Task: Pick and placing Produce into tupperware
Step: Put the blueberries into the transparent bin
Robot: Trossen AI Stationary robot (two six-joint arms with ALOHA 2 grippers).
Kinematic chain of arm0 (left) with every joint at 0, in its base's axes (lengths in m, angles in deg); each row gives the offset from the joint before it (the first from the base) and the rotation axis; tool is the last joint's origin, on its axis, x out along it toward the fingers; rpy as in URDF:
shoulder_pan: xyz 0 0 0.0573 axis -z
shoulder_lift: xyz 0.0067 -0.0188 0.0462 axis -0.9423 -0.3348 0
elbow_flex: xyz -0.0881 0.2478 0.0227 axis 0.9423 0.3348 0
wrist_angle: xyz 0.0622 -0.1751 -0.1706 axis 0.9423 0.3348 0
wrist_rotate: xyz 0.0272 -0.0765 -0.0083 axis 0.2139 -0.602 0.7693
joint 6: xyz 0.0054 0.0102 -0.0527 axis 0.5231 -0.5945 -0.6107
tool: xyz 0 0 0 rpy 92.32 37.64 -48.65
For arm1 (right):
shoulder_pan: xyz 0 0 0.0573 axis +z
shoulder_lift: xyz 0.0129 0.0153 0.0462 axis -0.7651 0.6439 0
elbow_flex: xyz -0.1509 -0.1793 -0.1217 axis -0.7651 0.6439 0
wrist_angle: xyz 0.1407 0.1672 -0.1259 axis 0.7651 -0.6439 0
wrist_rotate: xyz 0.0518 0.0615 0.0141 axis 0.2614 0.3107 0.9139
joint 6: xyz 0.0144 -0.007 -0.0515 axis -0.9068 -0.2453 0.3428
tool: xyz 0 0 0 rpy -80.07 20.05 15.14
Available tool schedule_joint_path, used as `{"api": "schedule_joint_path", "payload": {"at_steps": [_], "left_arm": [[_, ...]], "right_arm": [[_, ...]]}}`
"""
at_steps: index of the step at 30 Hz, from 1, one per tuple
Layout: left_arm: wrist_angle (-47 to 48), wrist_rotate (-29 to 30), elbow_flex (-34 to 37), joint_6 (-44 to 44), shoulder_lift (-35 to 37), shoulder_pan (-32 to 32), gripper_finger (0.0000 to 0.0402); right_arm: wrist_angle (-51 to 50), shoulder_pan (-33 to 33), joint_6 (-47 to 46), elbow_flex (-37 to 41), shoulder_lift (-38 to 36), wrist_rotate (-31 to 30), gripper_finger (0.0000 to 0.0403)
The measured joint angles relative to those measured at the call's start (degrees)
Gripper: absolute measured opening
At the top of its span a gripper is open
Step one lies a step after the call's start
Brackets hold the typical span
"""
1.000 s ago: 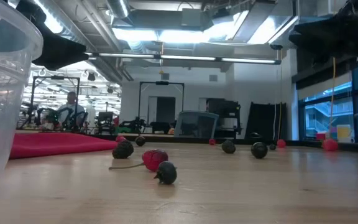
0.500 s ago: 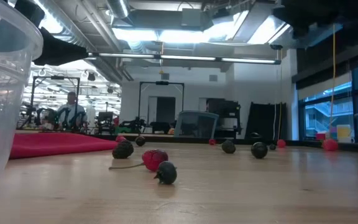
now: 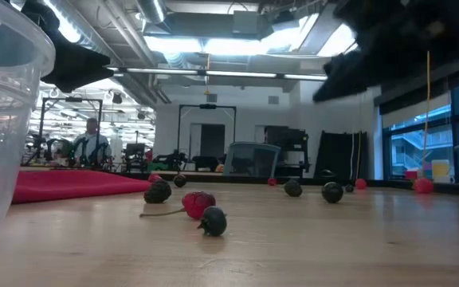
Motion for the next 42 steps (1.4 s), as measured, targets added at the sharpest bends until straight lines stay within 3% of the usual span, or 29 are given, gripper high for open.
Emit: {"api": "schedule_joint_path", "payload": {"at_steps": [7,11,18,30,42], "left_arm": [[0.0,0.0,0.0,0.3,0.0,0.0,0.0260],[0.0,0.0,0.0,0.3,0.0,0.0,0.0260],[0.0,0.1,0.0,0.1,0.0,0.0,0.0260],[0.1,0.2,0.0,1.9,0.0,0.0,0.0260],[0.1,0.2,0.0,1.8,0.0,0.0,0.0260]], "right_arm": [[0.0,-0.5,0.2,-1.5,7.8,-0.1,0.0168],[0.2,-1.2,-4.5,-1.7,9.1,-0.1,0.0168],[0.2,-1.2,-4.4,-1.7,9.3,-0.1,0.0171],[0.9,-1.2,-6.2,-1.7,9.2,-0.1,0.0276],[-0.8,-1.2,-12.1,1.5,9.2,-3.7,0.0275]]}}
